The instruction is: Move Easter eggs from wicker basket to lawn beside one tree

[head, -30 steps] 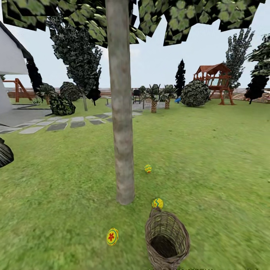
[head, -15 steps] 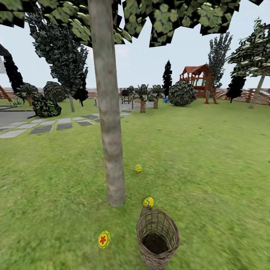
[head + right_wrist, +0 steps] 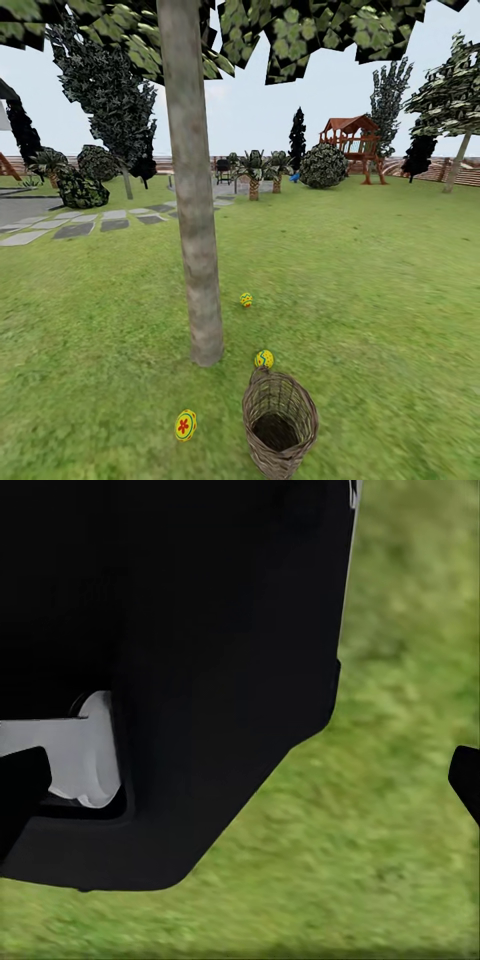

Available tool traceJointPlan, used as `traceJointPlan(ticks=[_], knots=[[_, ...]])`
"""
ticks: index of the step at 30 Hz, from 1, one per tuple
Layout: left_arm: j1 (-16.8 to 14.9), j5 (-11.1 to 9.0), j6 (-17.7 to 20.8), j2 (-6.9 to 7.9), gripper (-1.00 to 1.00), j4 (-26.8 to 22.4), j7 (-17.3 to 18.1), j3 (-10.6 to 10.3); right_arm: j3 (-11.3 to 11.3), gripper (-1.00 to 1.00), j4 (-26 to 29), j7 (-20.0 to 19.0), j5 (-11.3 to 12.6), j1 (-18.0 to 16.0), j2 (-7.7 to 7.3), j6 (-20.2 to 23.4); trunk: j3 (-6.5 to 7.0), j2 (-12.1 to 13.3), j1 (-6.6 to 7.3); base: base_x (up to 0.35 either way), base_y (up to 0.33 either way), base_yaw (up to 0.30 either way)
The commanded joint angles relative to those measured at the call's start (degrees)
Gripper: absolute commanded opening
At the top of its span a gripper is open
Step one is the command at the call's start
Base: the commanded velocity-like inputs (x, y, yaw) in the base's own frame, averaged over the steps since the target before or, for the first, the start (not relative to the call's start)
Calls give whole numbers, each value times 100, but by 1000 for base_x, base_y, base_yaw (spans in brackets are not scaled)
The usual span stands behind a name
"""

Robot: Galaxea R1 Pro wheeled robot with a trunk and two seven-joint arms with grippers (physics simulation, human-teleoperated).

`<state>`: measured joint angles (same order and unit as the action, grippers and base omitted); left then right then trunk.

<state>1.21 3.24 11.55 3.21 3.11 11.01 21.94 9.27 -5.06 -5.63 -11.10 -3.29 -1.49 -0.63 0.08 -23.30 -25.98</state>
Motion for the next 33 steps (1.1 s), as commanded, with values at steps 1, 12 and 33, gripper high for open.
traceJointPlan(ticks=[1, 12, 33], knots=[[2, 35, 23, 3, 100, -4, 16, 47, 49, 100, -13, -8, -53, -5, -5, -7, 18, 38, 20, 0, 0, 0], [2, 55, 23, -9, 100, 20, 16, 30, 49, 100, -35, -8, -80, -5, -7, 14, 18, 38, 20, 0, 0, 0], [2, 50, 41, -4, 100, -56, 32, 32, 53, 100, 29, -9, -67, -5, -102, 19, 18, 38, 20, 0, 0, 0]])
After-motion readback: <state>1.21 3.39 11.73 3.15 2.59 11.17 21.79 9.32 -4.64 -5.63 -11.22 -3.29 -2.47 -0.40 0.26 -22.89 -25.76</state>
